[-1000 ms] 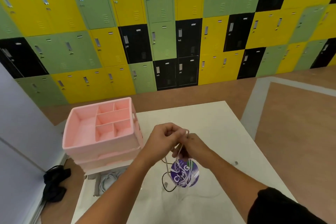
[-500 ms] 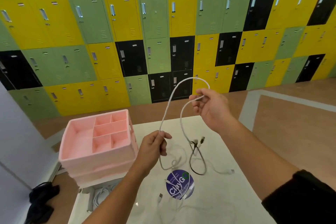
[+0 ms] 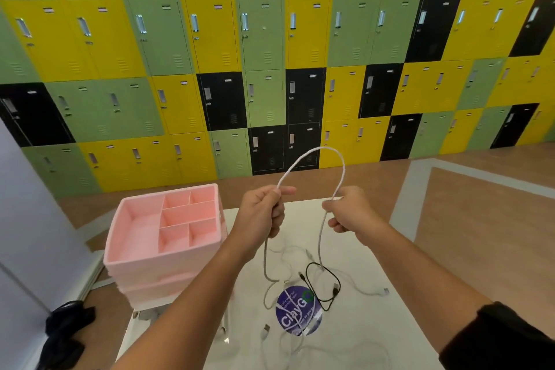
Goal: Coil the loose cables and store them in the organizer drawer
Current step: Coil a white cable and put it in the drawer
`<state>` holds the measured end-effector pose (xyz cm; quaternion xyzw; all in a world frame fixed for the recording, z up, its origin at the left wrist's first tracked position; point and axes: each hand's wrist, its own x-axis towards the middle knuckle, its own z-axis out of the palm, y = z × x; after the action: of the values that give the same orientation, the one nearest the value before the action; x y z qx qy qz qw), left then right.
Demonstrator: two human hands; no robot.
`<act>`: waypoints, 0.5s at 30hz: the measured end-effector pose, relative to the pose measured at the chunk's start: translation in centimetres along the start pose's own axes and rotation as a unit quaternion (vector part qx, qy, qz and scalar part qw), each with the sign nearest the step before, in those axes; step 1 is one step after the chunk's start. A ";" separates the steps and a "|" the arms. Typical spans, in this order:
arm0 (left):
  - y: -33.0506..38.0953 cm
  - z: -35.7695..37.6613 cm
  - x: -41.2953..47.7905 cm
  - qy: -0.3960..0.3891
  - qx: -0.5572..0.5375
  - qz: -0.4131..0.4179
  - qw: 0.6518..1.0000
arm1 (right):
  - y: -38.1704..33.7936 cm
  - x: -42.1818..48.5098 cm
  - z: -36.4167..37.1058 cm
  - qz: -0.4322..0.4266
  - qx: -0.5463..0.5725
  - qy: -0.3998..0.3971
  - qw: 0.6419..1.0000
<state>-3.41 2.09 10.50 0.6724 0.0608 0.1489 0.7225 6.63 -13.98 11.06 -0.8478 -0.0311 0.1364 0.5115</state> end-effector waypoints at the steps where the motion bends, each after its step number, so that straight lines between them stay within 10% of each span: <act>1: -0.1 0.0 0.0 0.001 0.009 -0.006 1.000 | -0.3 -0.1 0.0 -0.006 -0.021 0.018 1.000; 8: -0.5 0.0 -0.3 -0.043 0.075 -0.014 0.996 | -3.0 -2.1 0.7 -0.285 -0.146 0.010 0.947; 15: 0.5 -0.8 -0.9 -0.041 0.051 0.031 0.997 | -0.7 -0.6 2.1 -0.241 -0.188 -0.063 0.950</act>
<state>-4.52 2.60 10.86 0.7155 0.0179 0.1406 0.6841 5.57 -11.94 10.84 -0.8855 -0.2914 0.0540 0.3579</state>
